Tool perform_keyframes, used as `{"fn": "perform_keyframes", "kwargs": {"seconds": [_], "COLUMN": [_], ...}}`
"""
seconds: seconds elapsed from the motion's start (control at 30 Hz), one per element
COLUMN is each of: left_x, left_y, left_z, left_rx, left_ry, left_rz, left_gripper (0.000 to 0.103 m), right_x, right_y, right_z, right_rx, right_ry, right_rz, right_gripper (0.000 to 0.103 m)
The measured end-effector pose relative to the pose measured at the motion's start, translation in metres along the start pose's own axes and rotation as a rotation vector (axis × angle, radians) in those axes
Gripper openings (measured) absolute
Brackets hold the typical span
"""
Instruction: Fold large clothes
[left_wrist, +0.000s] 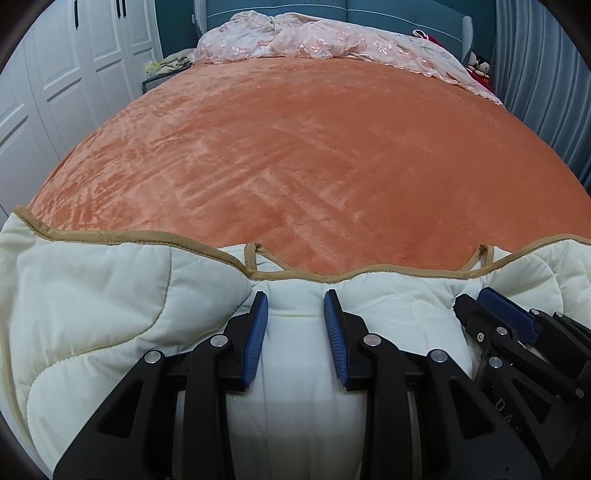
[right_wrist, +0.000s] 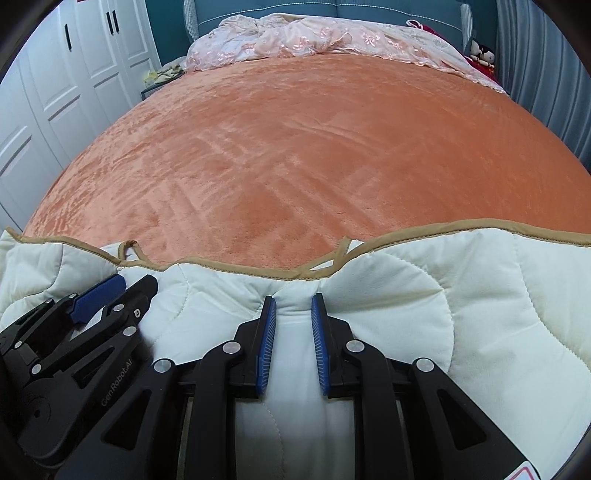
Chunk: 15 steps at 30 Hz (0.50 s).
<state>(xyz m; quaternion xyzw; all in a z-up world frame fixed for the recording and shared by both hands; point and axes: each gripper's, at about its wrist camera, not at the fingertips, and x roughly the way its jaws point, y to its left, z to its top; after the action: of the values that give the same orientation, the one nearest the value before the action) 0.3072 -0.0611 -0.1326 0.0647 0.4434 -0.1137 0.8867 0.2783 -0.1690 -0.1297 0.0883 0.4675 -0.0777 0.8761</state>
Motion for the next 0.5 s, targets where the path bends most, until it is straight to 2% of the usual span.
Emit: {"fn": "perform_keyframes", "kwargs": {"seconds": [0.33, 0.5], "left_x": [0.0017, 0.0023], "left_y": [-0.0017, -0.0030], "left_z": [-0.0031, -0.0013], "left_rx": [-0.013, -0.013], "left_ry": [-0.034, -0.022], "left_rz": [0.011, 0.017], "left_gripper": [0.030, 0.031], "right_x": [0.0037, 0.0037], "right_y": [0.0001, 0.0002], "right_z": [-0.0019, 0.0005], "right_rx": [0.011, 0.013], "right_ry": [-0.035, -0.031], "right_rz": [0.009, 0.013], "right_gripper": [0.017, 0.017]}}
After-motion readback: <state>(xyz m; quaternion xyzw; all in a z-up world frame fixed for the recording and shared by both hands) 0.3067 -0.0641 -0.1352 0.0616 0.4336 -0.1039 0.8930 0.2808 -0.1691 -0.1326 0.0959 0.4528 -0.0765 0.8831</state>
